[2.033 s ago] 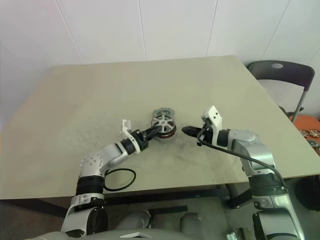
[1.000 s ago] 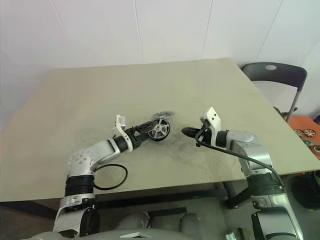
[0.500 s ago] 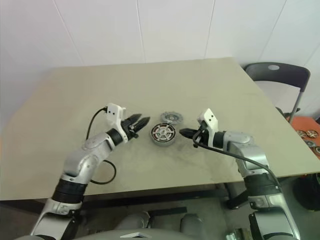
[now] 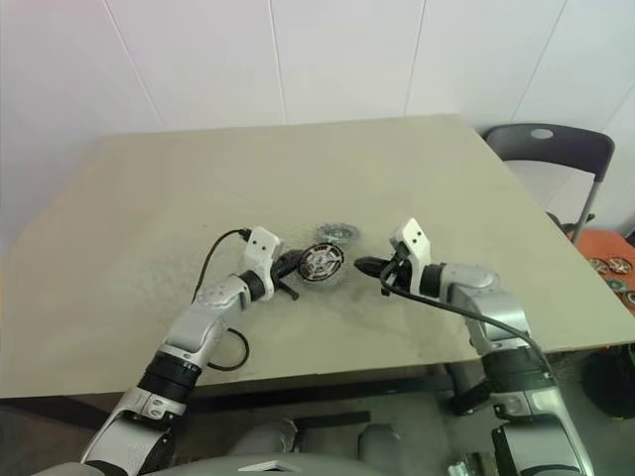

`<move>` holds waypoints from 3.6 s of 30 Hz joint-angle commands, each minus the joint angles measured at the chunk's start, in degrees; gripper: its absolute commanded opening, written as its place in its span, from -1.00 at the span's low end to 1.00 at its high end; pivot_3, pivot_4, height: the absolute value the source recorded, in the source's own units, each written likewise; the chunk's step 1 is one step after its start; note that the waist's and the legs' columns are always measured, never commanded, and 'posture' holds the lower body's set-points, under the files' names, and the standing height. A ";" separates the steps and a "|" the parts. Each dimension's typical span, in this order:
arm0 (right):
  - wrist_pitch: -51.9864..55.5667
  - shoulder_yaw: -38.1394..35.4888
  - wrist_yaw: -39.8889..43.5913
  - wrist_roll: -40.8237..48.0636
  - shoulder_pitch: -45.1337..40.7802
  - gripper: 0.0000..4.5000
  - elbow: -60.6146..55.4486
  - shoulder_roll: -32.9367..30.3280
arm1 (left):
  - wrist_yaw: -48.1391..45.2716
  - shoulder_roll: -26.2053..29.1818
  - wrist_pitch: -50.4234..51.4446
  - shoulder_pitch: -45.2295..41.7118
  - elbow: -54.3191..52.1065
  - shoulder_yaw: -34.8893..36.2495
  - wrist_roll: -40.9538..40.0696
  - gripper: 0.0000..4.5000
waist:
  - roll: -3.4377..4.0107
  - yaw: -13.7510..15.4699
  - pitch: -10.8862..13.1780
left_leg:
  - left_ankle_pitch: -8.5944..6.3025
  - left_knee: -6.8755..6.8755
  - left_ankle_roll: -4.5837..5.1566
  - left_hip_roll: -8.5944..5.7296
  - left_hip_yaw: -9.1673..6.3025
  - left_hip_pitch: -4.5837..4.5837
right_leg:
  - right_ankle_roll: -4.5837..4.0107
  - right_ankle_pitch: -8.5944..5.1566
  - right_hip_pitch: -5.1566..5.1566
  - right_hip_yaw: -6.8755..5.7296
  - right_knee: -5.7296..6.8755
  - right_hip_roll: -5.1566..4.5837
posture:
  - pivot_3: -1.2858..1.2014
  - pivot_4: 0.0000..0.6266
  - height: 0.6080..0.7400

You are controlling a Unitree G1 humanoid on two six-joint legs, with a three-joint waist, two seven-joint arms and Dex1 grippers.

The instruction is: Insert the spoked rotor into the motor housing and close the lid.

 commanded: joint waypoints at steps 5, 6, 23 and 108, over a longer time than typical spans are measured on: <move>-0.38 -0.32 -0.48 0.62 -0.32 -1.00 -1.78 0.63 | -1.06 -3.97 -2.87 0.13 -2.51 5.82 -3.60 -0.98 | -0.02 -0.09 0.01 | 0.00 0.07 0.00 0.00 0.00 0.03 | 0.00 0.00 0.03 -0.01 0.01 0.00 | 0.03 -1.00 1.00; -0.36 -0.24 -0.49 0.61 -0.39 -1.00 -1.76 0.69 | -1.45 -4.54 -3.63 -0.06 -3.05 6.54 -4.23 -0.98 | -0.02 -0.10 0.01 | 0.00 0.07 0.00 0.00 0.01 0.01 | 0.00 0.00 0.03 -0.01 0.01 0.00 | 0.03 -1.00 1.00; 1.64 1.22 0.72 1.62 -1.47 -1.00 -6.53 0.88 | -19.05 4.54 -10.87 6.53 -10.87 7.66 -6.17 -0.98 | -0.01 -0.30 0.02 | -0.01 -0.05 -0.01 0.05 0.02 -0.03 | 0.02 0.01 -0.04 0.01 0.02 0.03 | 0.03 -1.00 1.00; -18.23 22.66 20.14 -26.24 -12.84 -0.53 4.48 -3.28 | -12.21 5.41 -16.31 9.52 -9.69 5.87 2.56 -1.00 | 0.03 -0.09 0.00 | -0.12 -0.03 -0.08 0.16 0.00 0.09 | -0.09 0.08 -0.05 -0.08 -0.07 0.09 | 0.03 -1.00 1.00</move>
